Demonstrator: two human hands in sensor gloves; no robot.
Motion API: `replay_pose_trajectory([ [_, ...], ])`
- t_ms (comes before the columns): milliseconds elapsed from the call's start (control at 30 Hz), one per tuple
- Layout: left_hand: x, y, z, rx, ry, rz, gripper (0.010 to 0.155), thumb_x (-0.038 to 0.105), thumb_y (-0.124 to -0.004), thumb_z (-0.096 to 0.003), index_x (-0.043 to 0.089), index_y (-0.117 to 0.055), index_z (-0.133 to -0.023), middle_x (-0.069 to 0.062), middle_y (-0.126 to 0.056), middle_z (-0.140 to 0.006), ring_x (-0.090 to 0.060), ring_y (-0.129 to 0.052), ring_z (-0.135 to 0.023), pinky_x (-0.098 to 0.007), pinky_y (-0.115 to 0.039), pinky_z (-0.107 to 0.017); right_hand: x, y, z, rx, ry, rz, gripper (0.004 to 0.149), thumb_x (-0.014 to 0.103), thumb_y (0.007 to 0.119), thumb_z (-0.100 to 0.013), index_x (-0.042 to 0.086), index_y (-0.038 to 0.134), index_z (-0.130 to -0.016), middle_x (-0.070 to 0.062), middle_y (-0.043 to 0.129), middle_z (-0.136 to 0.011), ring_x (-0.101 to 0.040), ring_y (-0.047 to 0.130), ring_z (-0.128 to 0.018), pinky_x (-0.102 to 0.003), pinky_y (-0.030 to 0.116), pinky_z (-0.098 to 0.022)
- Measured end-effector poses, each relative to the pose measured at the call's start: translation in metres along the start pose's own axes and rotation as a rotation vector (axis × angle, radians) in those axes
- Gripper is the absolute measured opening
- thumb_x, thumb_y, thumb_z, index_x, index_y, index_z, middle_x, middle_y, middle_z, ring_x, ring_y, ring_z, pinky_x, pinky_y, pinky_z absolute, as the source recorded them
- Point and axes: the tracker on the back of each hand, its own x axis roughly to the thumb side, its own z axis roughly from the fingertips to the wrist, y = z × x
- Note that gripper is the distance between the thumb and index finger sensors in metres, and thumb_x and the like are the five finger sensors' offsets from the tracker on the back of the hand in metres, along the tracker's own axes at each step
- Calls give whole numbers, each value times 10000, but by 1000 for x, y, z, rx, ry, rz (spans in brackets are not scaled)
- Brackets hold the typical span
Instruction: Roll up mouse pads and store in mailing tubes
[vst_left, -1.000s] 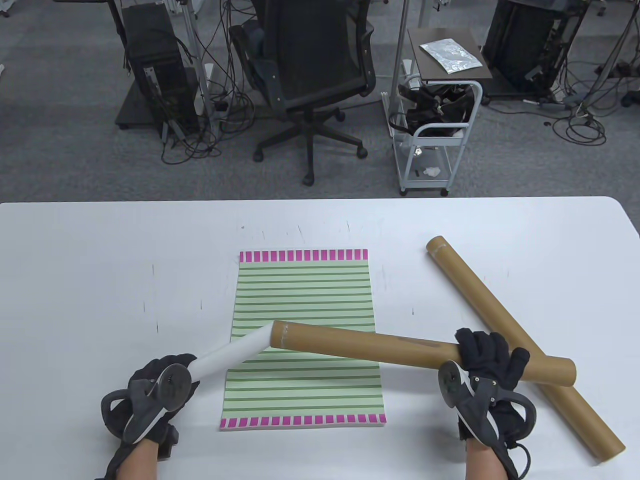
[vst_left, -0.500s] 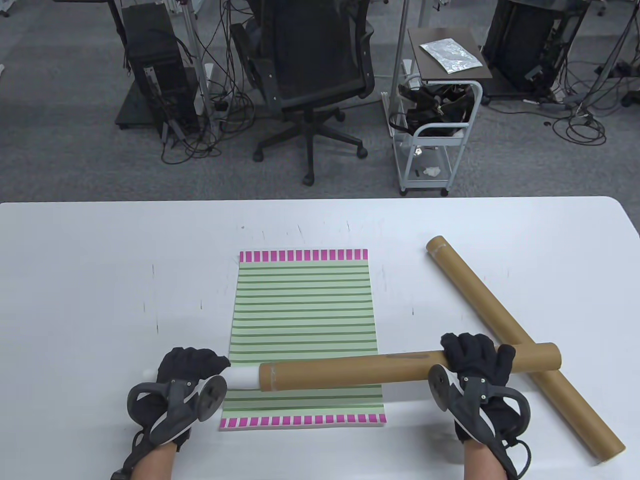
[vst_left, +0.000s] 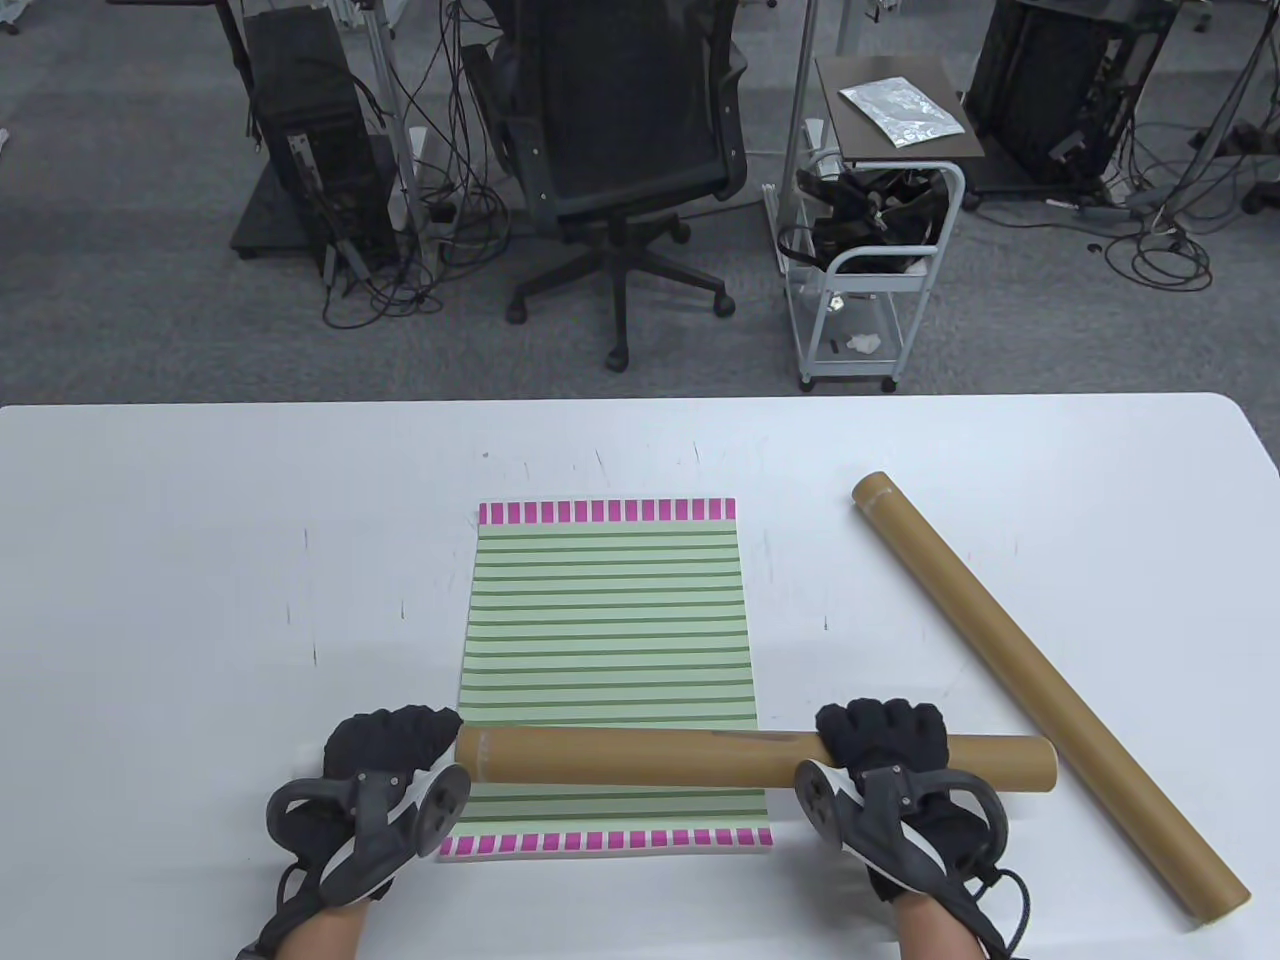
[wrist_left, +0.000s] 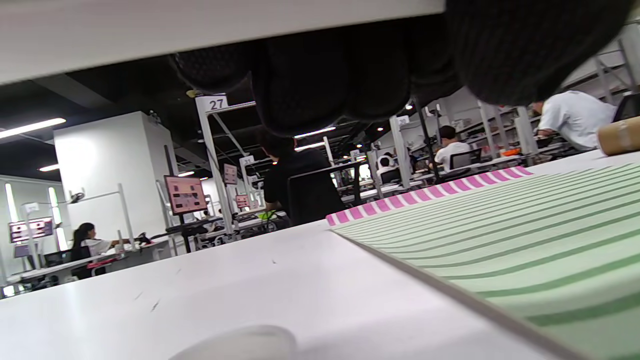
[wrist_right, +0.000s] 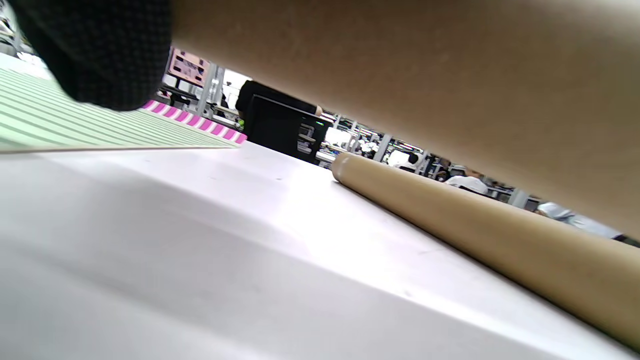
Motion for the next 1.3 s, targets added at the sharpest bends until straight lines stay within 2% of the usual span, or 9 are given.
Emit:
replay_pose_trajectory([
  [267, -17, -13, -1, 1, 96, -19, 540, 615, -825, -340, 439, -693, -834, 165, -847, -860, -78, -921, -792, -367, -760, -745, 11, -19, 3, -146, -54, -12, 642, 546, 859, -342, 378, 601, -905, 69, 751, -908, -165, 809, -792, -449, 644, -722],
  [400, -28, -9, -1, 44, 44, 4, 793, 678, -784, -305, 436, -430, -972, 126, -362, -1111, -42, -660, -1027, -253, -705, -820, 7, -24, 0, -109, -59, -53, 643, 545, 865, -328, 378, 619, -898, 69, 772, -891, -168, 824, -775, -456, 658, -709],
  [467, -30, -8, -3, -1, -3, 79, 807, 662, -801, -283, 439, -447, -973, 130, -323, -1127, -43, -617, -1059, -258, -638, -865, 4, -24, -1, -114, -29, -51, 644, 542, 872, -320, 384, 621, -892, 77, 775, -887, -165, 822, -778, -455, 653, -715],
  [567, -36, -4, -1, -18, -15, 168, 741, 715, -716, -254, 487, -566, -943, 207, -563, -1090, -39, -709, -1023, -437, -473, -919, -5, -25, -2, -84, -15, -89, 641, 537, 884, -313, 384, 637, -884, 77, 792, -875, -166, 841, -763, -467, 669, -697],
  [667, -45, -4, -2, -57, 8, 344, 798, 742, -641, -268, 498, -513, -1018, 206, -525, -1142, -73, -609, -1120, -541, -390, -910, -7, -33, 0, -116, 14, -52, 646, 537, 892, -309, 372, 649, -885, 68, 806, -864, -175, 854, -749, -480, 682, -680],
  [867, -74, -17, -2, -76, 296, 656, 524, 665, -619, -381, 480, -783, -843, 148, -385, -1193, -254, -374, -1173, -524, -333, -894, 1, -34, -1, -125, -28, -81, 652, 543, 895, -301, 375, 658, -885, 76, 815, -857, -166, 853, -743, -463, 682, -681],
  [967, -90, -27, 2, -90, 440, 572, 825, 847, -504, -264, 445, -591, -979, 15, -236, -1212, -338, -302, -1161, -640, -366, -839, -1, -31, -2, -120, -12, -110, 652, 547, 892, -300, 379, 653, -883, 81, 809, -858, -159, 847, -746, -456, 680, -685],
  [1167, -107, -48, 5, -162, 566, 922, 936, 780, -620, -328, 326, -292, -1078, -37, -529, -1125, -246, -717, -1023, -388, -704, -783, -2, -32, -1, -127, -26, -92, 653, 548, 892, -297, 381, 658, -884, 81, 812, -855, -158, 849, -743, -449, 682, -684],
  [1300, -98, -44, 1, -180, 375, 1321, 827, 732, -545, -422, 325, -291, -1096, -13, -511, -1148, -249, -635, -1074, -369, -658, -811, 2, -37, -1, -147, -25, -105, 655, 549, 890, -306, 367, 660, -891, 69, 818, -855, -167, 854, -738, -459, 687, -674],
])
